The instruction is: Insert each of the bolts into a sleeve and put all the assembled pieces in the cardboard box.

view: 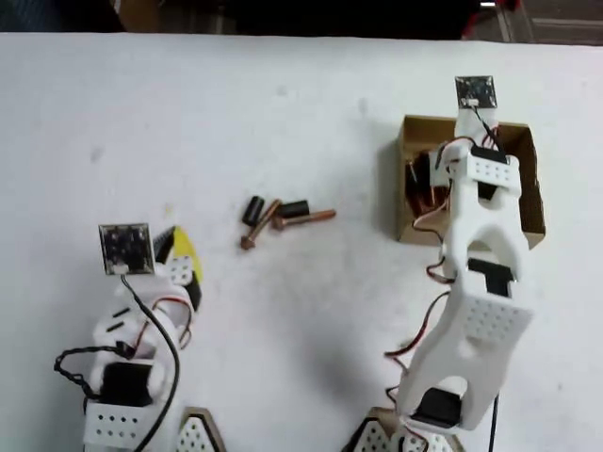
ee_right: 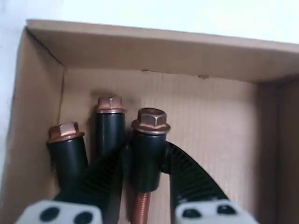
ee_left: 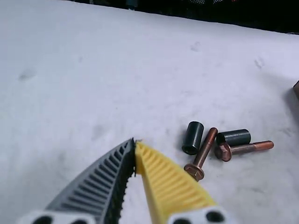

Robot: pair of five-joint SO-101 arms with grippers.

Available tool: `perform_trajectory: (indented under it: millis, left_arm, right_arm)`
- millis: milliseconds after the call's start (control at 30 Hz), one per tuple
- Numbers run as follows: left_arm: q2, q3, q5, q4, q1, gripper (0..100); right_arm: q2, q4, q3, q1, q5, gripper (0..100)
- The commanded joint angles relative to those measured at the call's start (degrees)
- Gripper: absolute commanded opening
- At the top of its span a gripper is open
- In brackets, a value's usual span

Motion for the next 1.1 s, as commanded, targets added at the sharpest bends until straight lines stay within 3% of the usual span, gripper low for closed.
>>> perform_trajectory:
  millis: [0, 1067]
  left_arm:
    - [-0.48, -0.09, -0.79, 0.09, -0.22, 2]
    - [-0.48, -0.09, -0.79, 0.18, -0.22, 2]
  right_arm:
    - [1.36, 0.13, -5.1, 0.04, 0.62, 2.1]
    - [7.25, 0.13, -8.97, -0.13, 0.62, 2.2]
